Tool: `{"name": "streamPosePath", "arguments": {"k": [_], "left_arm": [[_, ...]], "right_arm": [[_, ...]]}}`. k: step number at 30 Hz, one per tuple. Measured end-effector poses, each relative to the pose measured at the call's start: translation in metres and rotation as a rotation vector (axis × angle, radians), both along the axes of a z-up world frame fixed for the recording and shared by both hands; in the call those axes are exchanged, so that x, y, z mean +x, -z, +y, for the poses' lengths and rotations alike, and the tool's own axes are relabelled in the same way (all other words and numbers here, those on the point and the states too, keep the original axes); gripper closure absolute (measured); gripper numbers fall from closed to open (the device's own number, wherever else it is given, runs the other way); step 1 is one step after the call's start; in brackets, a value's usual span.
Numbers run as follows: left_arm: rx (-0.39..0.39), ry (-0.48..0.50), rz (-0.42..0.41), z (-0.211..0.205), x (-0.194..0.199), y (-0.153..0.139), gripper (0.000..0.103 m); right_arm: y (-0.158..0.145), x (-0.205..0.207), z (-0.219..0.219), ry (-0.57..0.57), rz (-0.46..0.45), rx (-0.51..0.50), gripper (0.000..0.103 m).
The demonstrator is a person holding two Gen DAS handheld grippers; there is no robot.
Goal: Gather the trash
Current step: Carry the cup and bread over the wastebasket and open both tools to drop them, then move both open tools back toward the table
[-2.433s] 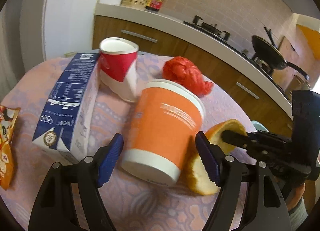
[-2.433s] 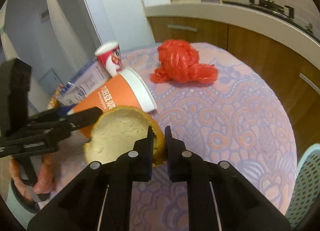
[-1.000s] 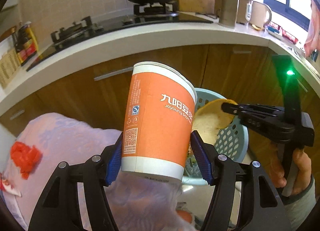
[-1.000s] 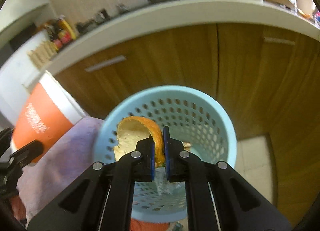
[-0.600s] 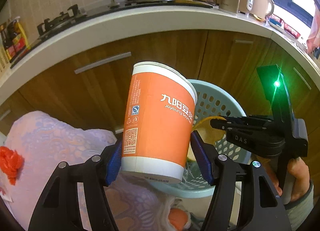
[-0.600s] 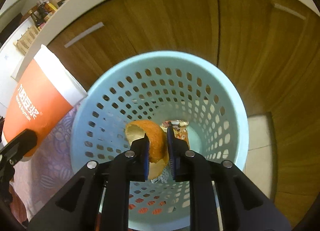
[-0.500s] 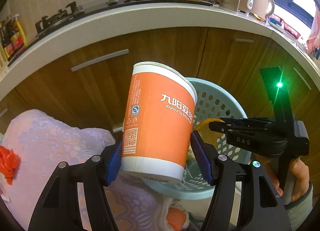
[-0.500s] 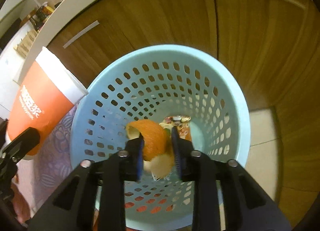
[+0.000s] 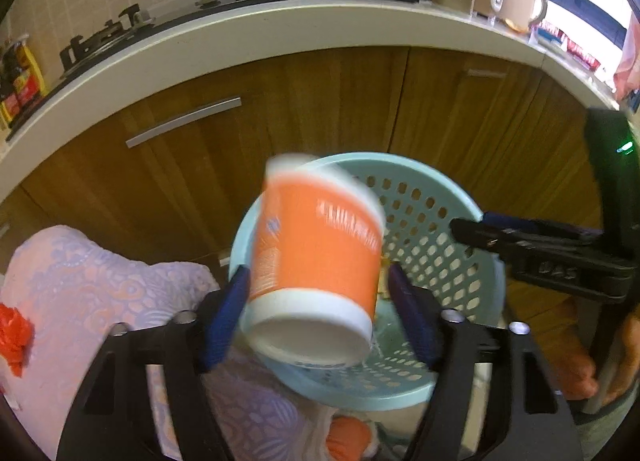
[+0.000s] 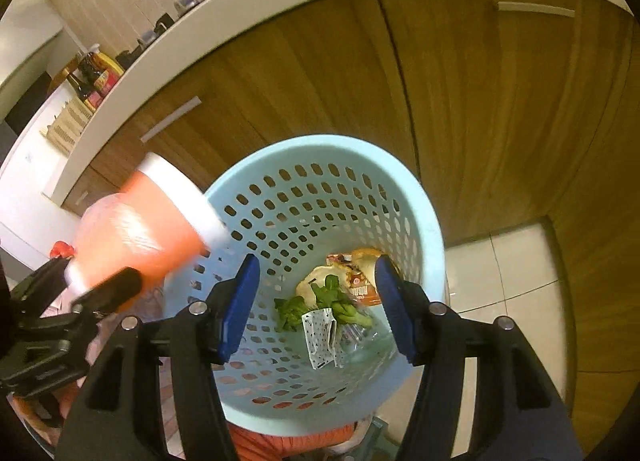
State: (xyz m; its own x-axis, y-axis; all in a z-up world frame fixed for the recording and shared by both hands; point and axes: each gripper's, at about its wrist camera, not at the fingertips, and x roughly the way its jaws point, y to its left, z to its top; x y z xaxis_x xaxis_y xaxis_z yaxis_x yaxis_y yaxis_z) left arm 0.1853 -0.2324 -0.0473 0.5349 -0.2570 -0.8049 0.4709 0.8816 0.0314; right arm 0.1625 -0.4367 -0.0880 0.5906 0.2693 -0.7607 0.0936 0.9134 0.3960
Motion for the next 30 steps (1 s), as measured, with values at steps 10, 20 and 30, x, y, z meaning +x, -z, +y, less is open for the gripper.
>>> {"name": "streamPosePath", "arguments": {"k": [10, 20, 30], "left_arm": [[-0.037, -0.048, -0.027, 0.041, -0.021, -0.015, 0.028], [-0.201, -0.242, -0.233, 0.167, -0.103, -0.088, 0.028], [-0.13, -0.675, -0.392, 0.336, -0.197, -0.104, 0.024]], "right_arm": [[-0.028, -0.013, 0.028, -0.05, -0.06, -0.01, 0.047], [-0.09, -0.033, 0.141, -0.283, -0.23, -0.018, 0.047], [-0.104, -0.052, 0.285, -0.562, -0.283, -0.029, 0.042]]}}
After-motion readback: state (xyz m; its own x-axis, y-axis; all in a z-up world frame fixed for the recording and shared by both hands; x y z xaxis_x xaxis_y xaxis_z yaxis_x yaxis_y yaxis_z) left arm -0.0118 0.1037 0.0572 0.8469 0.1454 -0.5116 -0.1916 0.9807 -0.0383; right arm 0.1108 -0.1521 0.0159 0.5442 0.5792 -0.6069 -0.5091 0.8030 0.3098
